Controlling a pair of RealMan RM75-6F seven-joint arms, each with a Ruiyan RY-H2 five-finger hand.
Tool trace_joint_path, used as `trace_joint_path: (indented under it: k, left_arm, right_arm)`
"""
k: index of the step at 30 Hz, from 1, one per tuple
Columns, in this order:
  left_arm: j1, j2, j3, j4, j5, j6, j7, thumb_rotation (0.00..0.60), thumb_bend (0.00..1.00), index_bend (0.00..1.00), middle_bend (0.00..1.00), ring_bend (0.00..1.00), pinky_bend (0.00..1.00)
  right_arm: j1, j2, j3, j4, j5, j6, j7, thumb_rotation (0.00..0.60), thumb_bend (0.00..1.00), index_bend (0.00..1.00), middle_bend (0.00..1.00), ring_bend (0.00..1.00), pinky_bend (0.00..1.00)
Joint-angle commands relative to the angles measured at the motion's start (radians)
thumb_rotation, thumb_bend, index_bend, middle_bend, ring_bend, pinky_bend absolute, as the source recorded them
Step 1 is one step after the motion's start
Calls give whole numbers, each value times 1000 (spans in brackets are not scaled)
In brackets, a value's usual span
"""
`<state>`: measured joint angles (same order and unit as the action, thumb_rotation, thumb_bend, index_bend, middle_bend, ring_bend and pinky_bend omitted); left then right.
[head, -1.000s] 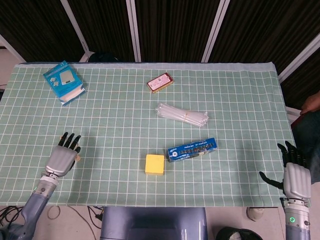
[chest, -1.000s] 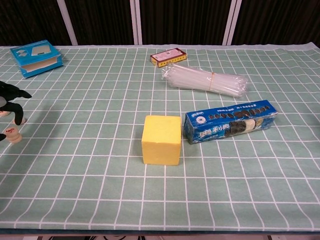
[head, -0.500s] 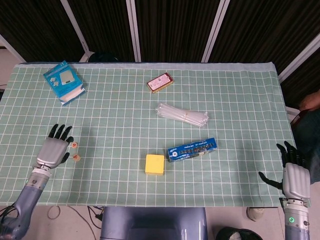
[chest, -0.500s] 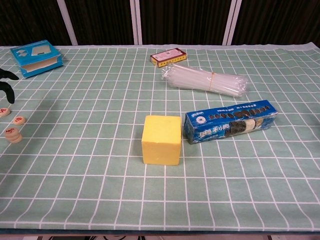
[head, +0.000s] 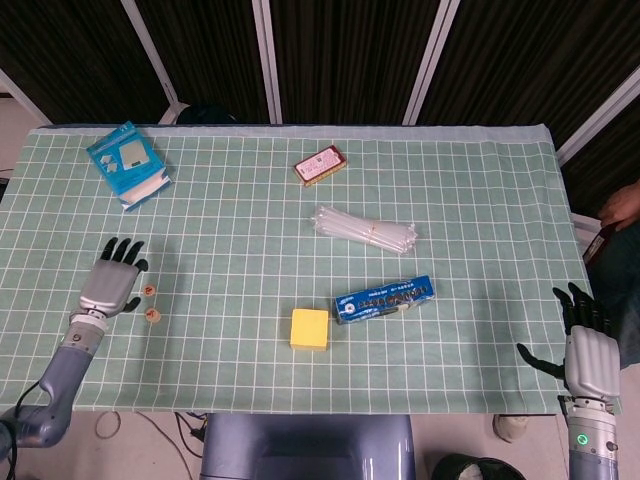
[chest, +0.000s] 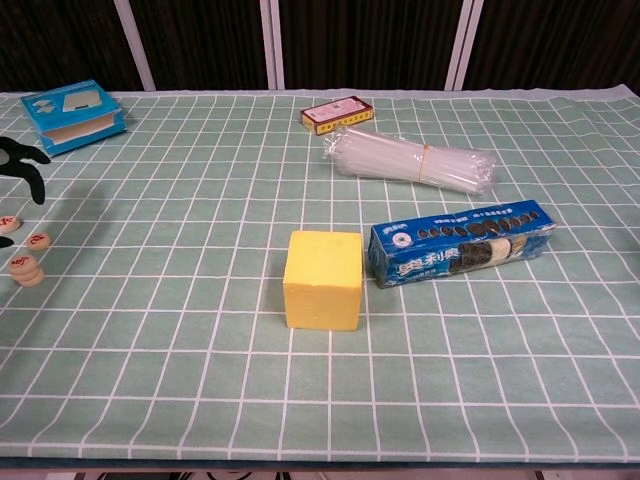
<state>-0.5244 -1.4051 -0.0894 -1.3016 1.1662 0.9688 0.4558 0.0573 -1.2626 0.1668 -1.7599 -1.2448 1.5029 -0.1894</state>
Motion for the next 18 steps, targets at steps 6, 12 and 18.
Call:
trace_joint_path:
  k: [6, 12, 18]
  left_arm:
    - [-12, -33, 9, 26, -4, -11, 7, 600, 278, 418, 72, 0, 0]
    - [-18, -52, 15, 40, -2, -4, 27, 600, 285, 435, 73, 0, 0]
    - [-19, -64, 20, 49, -11, -4, 41, 600, 290, 446, 78, 0, 0]
  right_arm:
    - [0, 0, 0, -2, 3, -1, -2, 600, 267, 118, 50, 0, 0]
    - [0, 0, 1, -2, 5, -2, -2, 600, 267, 118, 49, 0, 0]
    - [0, 0, 1, -3, 7, -2, -1, 600, 266, 118, 50, 0, 0]
